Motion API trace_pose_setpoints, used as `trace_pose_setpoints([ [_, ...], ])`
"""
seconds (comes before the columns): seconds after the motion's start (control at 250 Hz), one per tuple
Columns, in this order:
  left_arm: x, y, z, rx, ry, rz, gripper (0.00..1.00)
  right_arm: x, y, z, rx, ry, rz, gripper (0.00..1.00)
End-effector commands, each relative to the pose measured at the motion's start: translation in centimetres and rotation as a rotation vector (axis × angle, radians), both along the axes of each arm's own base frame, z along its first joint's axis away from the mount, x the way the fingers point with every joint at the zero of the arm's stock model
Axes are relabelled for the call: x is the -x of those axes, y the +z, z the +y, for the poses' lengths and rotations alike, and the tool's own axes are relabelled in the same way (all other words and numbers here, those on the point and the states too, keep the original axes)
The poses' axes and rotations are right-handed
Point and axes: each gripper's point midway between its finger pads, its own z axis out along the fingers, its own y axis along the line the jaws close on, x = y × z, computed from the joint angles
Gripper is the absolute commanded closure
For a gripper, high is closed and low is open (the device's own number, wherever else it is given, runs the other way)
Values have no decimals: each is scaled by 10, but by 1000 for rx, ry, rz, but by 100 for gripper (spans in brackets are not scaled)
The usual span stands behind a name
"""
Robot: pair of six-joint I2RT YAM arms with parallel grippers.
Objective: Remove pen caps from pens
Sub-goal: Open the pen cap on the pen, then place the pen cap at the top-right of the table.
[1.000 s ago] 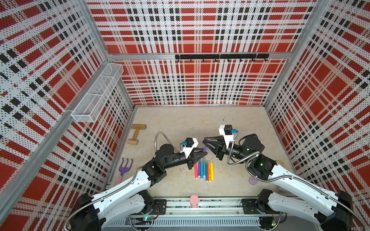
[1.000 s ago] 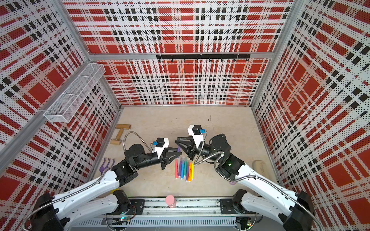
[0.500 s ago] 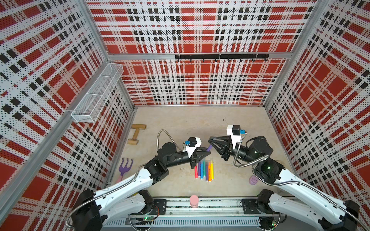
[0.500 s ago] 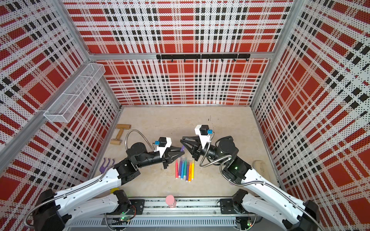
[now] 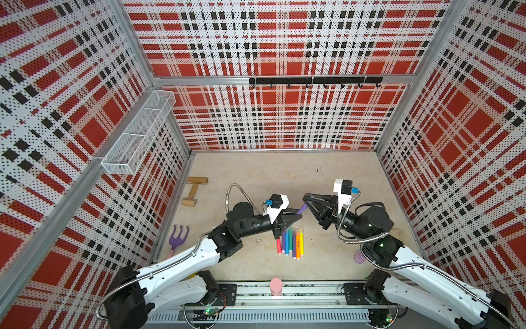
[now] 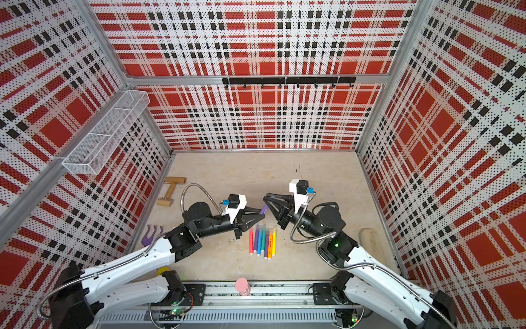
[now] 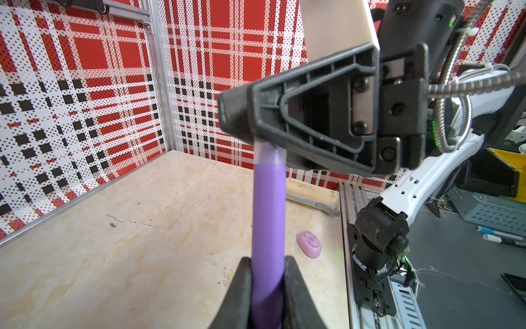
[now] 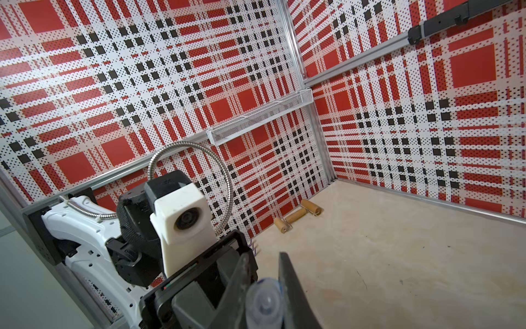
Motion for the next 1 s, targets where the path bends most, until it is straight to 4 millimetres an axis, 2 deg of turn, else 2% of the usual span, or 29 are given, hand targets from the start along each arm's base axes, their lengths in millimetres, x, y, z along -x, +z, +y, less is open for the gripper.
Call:
trace_pose_setpoints([
  [0.0, 6, -54, 1, -150, -14, 135, 100, 8, 102, -66, -309, -213, -265, 100],
  [0.148, 9, -62, -3, -171, -35, 164, 100, 9, 109, -76, -338, -258, -285, 100],
  [0.48, 24, -84, -17, -221, -109, 224, 100, 17, 142, -97, -345, -369, -410, 100],
  [0.608, 25, -87, -20, -225, -111, 228, 100, 17, 146, -95, -319, -376, -427, 100],
  [0.88, 11, -64, -4, -185, 4, 123, 100, -3, 102, -92, -184, -436, -313, 100],
  [0.944, 5, -56, 2, -169, 51, 91, 100, -23, 79, -99, -83, -535, -205, 100],
  [1.0, -1, -47, 10, -152, 101, 63, 100, -48, 47, -110, 47, -668, -79, 100],
])
